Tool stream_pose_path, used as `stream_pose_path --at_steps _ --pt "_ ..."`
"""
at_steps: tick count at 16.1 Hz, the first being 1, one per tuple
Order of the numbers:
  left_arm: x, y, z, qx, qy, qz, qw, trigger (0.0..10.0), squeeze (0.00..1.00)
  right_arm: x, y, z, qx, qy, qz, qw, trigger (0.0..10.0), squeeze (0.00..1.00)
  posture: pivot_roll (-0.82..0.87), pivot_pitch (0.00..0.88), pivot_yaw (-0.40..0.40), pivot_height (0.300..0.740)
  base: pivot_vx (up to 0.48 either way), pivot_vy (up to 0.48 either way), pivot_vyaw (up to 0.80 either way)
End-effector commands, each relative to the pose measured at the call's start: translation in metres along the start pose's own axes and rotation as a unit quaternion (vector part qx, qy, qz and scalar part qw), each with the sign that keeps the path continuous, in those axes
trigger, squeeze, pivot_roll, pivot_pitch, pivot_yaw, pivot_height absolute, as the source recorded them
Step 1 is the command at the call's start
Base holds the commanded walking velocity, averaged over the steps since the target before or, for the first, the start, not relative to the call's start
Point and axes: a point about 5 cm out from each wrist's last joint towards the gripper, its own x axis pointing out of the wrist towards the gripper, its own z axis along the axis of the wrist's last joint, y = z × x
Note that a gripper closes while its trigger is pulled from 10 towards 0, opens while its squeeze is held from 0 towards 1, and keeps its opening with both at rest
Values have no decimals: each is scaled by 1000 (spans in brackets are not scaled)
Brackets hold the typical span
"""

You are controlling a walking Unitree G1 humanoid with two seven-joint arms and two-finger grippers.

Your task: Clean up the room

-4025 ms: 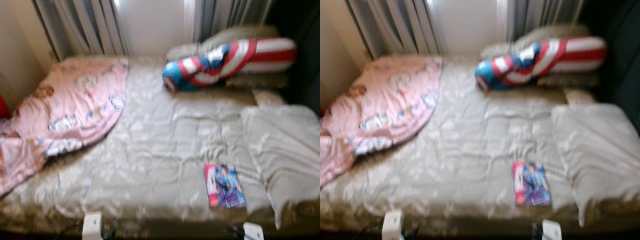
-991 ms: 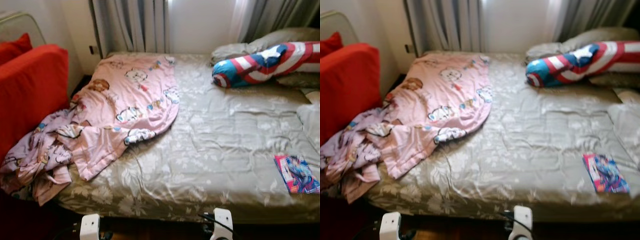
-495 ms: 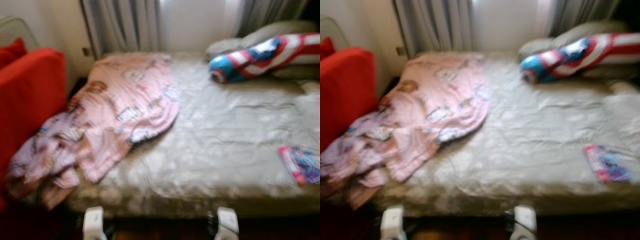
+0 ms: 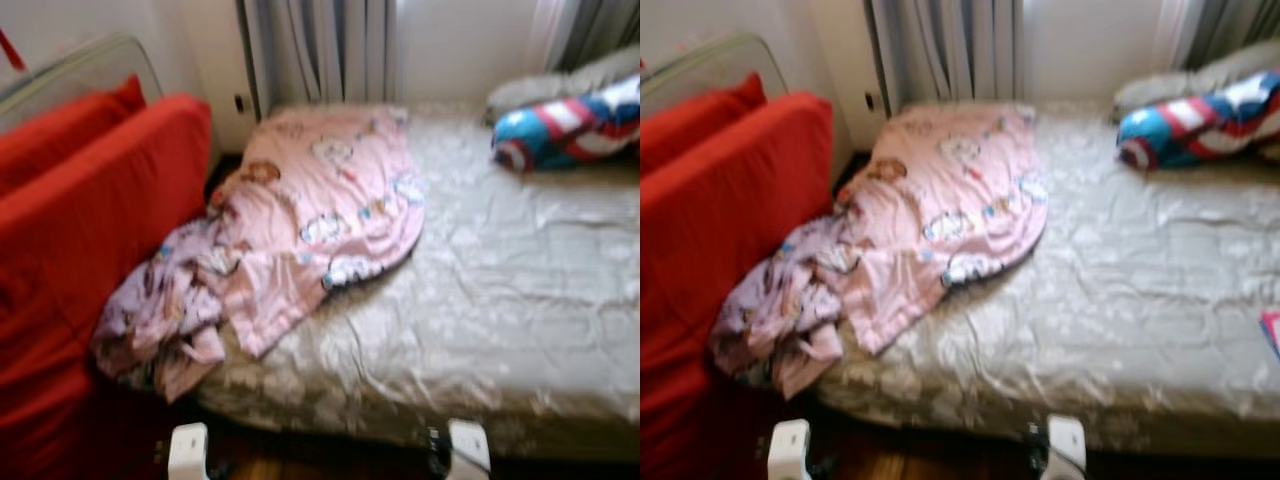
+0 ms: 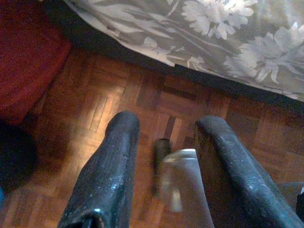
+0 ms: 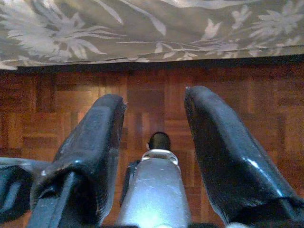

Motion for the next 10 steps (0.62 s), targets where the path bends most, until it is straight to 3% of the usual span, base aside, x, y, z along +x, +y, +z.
stream_pose_path --at_steps 1,10 --pt "-2 8 -2 2 8 12 1000 10000 0 1 9 0 5 2 10 1000 10000 0 23 22 27 740 0 266 0" --pt "-2 9 -3 1 9 14 1000 10000 0 1 9 1 7 1 11 1000 10000 0 25 24 25 740 0 264 0"
